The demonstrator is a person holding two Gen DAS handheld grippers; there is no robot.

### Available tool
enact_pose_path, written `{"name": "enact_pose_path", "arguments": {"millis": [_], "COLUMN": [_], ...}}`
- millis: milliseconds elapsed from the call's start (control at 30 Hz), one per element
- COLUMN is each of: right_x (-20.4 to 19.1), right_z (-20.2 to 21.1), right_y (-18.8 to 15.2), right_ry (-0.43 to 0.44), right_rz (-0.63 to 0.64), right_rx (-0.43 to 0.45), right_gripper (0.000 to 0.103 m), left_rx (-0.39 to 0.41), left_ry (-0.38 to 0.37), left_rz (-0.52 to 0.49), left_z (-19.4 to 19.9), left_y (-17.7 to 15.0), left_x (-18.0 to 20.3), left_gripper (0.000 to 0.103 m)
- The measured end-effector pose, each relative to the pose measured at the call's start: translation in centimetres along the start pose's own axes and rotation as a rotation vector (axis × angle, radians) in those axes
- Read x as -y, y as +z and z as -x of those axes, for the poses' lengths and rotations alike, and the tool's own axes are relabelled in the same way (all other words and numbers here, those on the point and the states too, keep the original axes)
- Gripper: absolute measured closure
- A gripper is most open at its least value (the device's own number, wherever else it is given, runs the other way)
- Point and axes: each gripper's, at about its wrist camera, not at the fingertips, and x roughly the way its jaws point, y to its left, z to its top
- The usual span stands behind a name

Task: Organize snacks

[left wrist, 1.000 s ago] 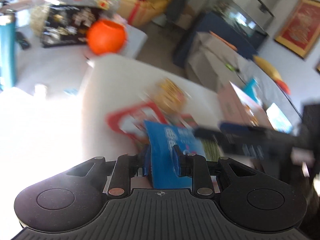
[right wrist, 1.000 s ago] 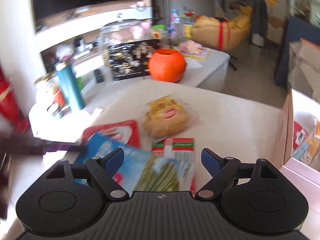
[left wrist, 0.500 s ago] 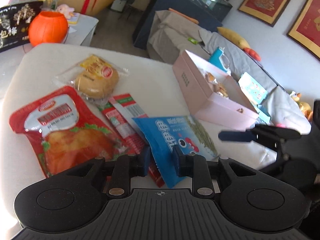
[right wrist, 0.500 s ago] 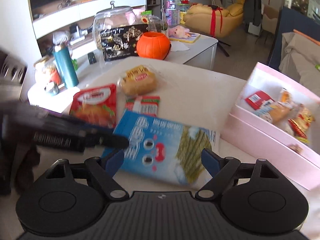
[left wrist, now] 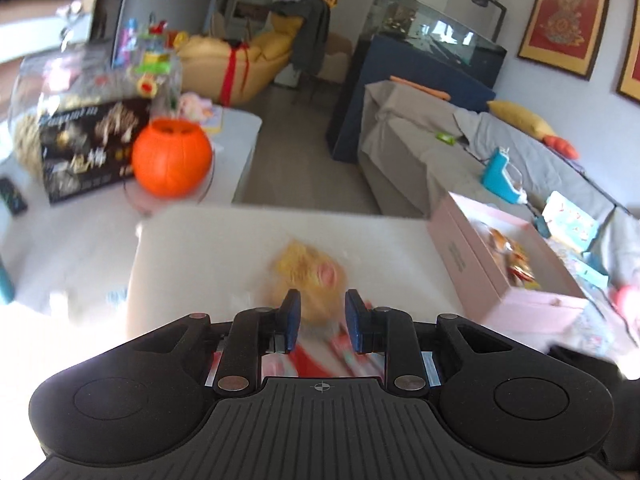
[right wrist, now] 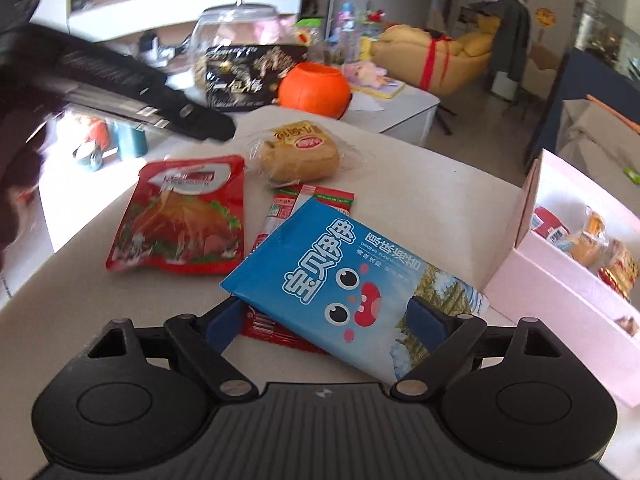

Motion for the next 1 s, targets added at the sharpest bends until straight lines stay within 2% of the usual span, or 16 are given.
{"name": "enact_pose_path", "arguments": {"millis": [133, 233, 333, 433, 533, 600, 700, 767, 833, 900, 1000], "right_x": [0.5, 1.5, 2.8, 4.5, 6.8, 8.1, 8.7, 8.5, 7.8, 6.7, 6.0], "right_z": [0.9, 1.9, 2.8, 3.7, 3.3, 2.6, 1.1, 0.1, -1.2, -2.5, -2.3], "right_y": [-1.5, -2.6, -3.0, -2.6, -1.2, -0.2, 1.3, 2.0, 2.6, 2.6, 1.6], "right_ry": [-0.036, -0.067, -0.024, -0.028, -0.044, -0.016, 0.008, 0.01, 0.006, -0.023, -0.04], "right_rz": [-0.032, -0.075, -0.123, -0.159, -0.239, -0.283, -0.321, -0.326, -0.303, -0.254, -0.246], "right_rx": [0.016, 0.03, 0.021, 0.056, 0.07, 0.061, 0.05, 0.048, 0.021, -0.014, 0.011], "right_gripper": [0.014, 0.014, 0.014, 0.014, 0.014, 0.014, 0.014, 0.014, 0.014, 0.014, 0.014], "left_rx": [-0.015, -0.046, -0.083, -0.061, -0.045, -0.02, -0.027, -0.084, -0.151, -0.199, -0.252], "left_ry": [0.053, 0.09, 0.075, 0.061, 0.035, 0.023, -0.054, -0.136, -0.162, -0.173, -0.263], "left_rz": [-0.019, 0.002, 0.0, -0.04, 0.0, 0.04, 0.036, -0.017, -0.056, -0.059, -0.042], "left_z": [-3.5, -6.0, -7.0, -5.9, -3.7, -1.6, 1.3, 2.0, 2.3, 2.4, 2.3], "left_y": [2.2, 2.6, 1.7, 0.4, -0.2, -0.9, -2.4, -3.6, -5.0, -6.1, -7.6], "left_x": [-0.3, -1.0, -1.0, -0.4, -0.9, -1.0, -0.2, 0.6, 1.5, 2.0, 2.6], "left_gripper": [0.076, 0.076, 0.075, 0.073, 0.073, 0.073, 0.073, 0.073, 0.074, 0.074, 0.074]}}
